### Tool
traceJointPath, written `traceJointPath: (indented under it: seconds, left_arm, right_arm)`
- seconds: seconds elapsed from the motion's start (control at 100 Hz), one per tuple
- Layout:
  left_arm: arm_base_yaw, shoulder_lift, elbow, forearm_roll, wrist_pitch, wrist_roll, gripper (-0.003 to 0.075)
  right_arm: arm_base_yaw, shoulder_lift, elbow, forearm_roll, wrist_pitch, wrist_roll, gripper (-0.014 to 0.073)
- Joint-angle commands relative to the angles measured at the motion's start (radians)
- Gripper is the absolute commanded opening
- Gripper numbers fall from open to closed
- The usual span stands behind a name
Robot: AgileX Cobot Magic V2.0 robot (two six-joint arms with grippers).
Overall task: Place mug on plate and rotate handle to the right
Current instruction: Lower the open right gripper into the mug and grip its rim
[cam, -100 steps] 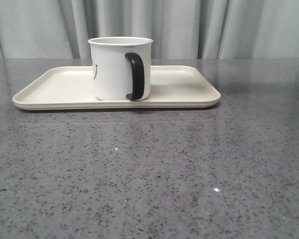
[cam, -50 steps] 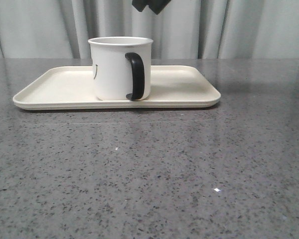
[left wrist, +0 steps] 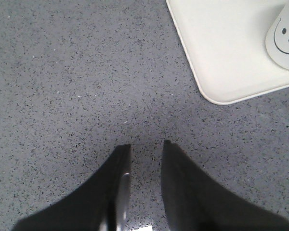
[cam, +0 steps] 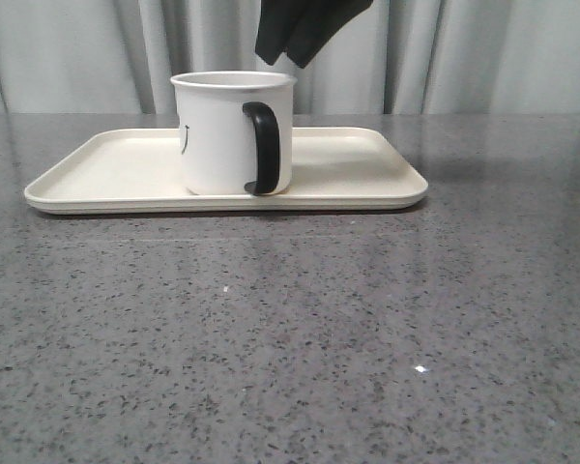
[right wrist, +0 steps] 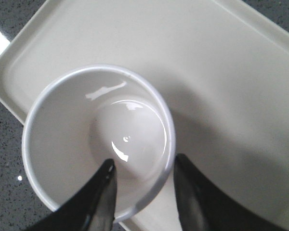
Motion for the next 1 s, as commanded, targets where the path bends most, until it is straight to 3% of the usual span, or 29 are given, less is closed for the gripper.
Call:
traceJointPath:
  seconds: [0.0, 0.99]
  left_arm:
    - [0.003, -0.015, -0.022, -0.014, -0.041, -0.001, 0.0167]
    - [0.003, -0.015, -0.022, -0.018, -0.033, -0.001, 0.0167]
  right_arm:
    - [0.002, -0.052, -0.031, 0.018, -0.037, 0.000, 0.0311]
    - [0.001, -0.016, -0.031, 0.015, -0.043, 0.026, 0.0311]
